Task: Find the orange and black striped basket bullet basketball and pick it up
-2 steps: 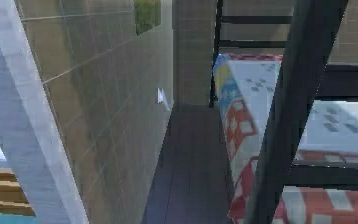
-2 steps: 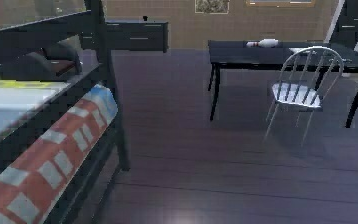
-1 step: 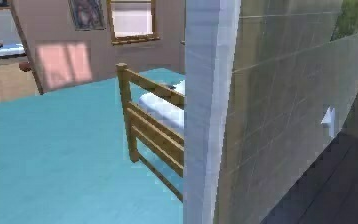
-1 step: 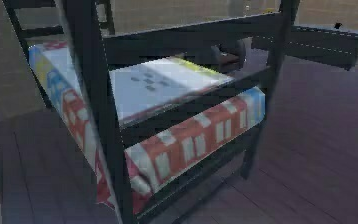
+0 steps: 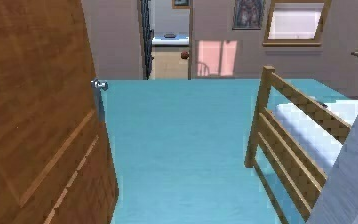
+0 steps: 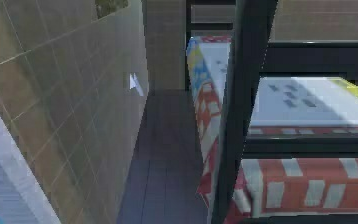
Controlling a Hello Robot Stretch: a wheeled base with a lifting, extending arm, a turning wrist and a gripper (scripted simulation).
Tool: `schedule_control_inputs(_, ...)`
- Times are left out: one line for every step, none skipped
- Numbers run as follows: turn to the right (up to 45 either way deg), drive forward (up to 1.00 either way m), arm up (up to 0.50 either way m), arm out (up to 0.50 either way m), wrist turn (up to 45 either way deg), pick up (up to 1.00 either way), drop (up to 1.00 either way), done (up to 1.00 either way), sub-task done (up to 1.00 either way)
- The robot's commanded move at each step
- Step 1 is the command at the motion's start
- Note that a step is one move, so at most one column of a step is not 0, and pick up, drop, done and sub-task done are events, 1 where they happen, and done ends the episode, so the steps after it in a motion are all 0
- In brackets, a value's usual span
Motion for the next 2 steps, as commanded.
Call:
schedule_control_inputs(0.0, 1.0, 0.0, 0.0, 0.0, 0.0, 0.0, 0.0, 0.0)
schedule_control_inputs(-9.0, 0.0, 0.0, 0.0, 0.0, 0.0, 0.0, 0.0, 0.0)
